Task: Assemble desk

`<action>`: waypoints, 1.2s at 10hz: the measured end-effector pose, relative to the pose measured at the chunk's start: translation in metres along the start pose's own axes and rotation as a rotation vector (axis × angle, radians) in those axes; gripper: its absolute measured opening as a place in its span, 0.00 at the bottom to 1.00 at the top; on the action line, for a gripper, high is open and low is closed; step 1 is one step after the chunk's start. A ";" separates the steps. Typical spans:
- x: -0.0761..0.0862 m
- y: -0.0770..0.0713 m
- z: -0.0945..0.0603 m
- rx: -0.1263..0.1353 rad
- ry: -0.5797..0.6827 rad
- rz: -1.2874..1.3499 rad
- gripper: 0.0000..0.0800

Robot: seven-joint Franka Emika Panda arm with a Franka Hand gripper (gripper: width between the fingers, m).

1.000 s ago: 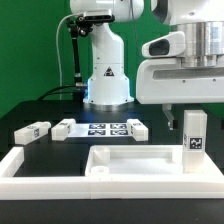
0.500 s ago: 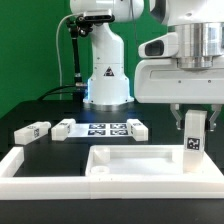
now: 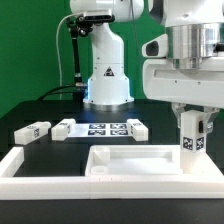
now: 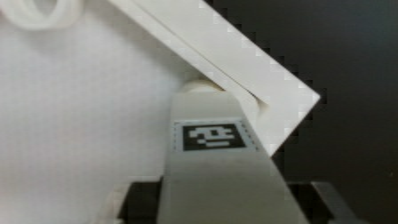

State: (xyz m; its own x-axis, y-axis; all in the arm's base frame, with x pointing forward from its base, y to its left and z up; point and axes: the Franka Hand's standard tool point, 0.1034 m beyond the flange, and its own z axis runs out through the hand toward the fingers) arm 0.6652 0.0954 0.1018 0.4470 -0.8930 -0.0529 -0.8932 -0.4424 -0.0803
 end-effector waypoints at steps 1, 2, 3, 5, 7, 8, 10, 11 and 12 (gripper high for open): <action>0.002 0.001 0.000 0.008 -0.021 0.135 0.36; 0.003 0.001 -0.001 0.008 -0.028 0.202 0.36; 0.003 0.000 0.000 0.021 -0.046 0.402 0.36; 0.003 0.000 0.000 0.024 -0.057 0.521 0.36; 0.002 -0.001 0.001 0.023 -0.058 0.616 0.36; 0.002 -0.001 0.001 0.023 -0.059 0.684 0.36; -0.001 -0.002 0.001 0.013 -0.062 0.786 0.36; -0.003 -0.003 0.001 0.016 -0.061 0.784 0.36; -0.002 -0.003 0.001 0.019 -0.059 0.761 0.36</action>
Offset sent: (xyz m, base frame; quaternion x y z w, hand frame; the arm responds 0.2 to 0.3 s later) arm 0.0300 -0.0070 0.0105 0.1441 -0.0015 0.4447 0.8840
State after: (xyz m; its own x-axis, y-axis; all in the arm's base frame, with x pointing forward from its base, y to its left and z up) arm 0.6670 0.0987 0.1014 -0.2895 -0.9447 -0.1541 -0.9552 0.2956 -0.0177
